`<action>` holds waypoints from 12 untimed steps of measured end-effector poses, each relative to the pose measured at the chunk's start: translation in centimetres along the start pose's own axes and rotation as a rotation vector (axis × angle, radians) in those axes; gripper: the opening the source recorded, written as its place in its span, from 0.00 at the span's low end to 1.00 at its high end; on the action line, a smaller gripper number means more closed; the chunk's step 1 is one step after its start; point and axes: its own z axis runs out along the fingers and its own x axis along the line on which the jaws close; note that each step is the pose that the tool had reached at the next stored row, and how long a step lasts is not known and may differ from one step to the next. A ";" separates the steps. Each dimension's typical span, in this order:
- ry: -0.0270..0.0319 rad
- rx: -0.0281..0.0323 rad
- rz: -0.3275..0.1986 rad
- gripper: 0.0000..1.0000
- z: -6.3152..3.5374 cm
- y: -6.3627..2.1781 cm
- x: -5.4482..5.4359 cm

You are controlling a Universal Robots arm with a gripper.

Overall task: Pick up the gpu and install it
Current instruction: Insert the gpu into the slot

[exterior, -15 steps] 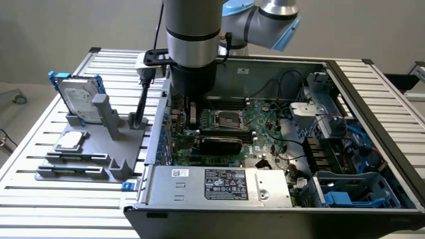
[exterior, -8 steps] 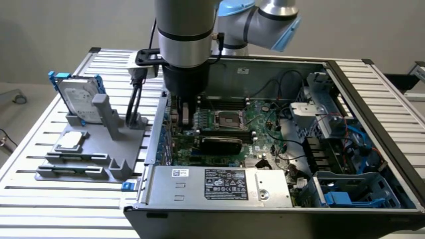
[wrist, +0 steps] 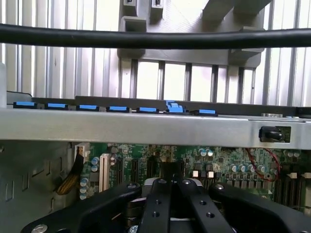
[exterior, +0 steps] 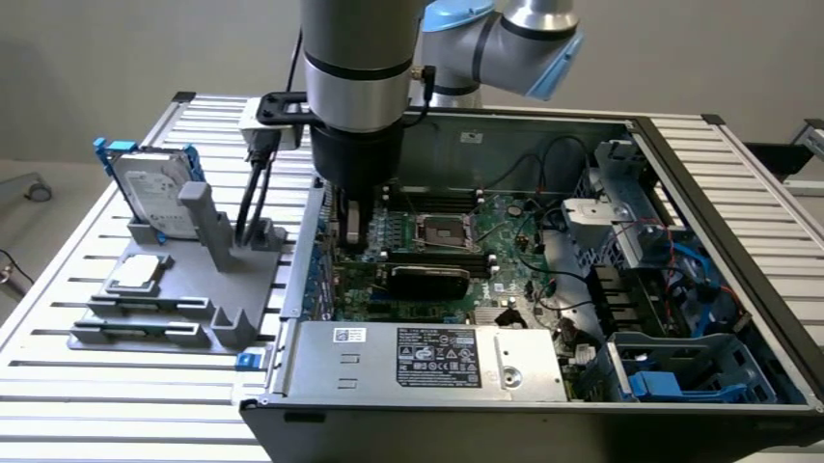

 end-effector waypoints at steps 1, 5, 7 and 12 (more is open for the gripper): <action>-0.0003 -0.0029 0.000 0.11 -0.22 0.02 0.0; -0.0010 -0.0206 0.001 0.11 -0.88 0.07 0.4; -0.0016 -0.0358 0.002 0.11 -0.97 0.09 0.6; -0.0033 -0.0728 0.004 0.11 -1.16 0.11 0.9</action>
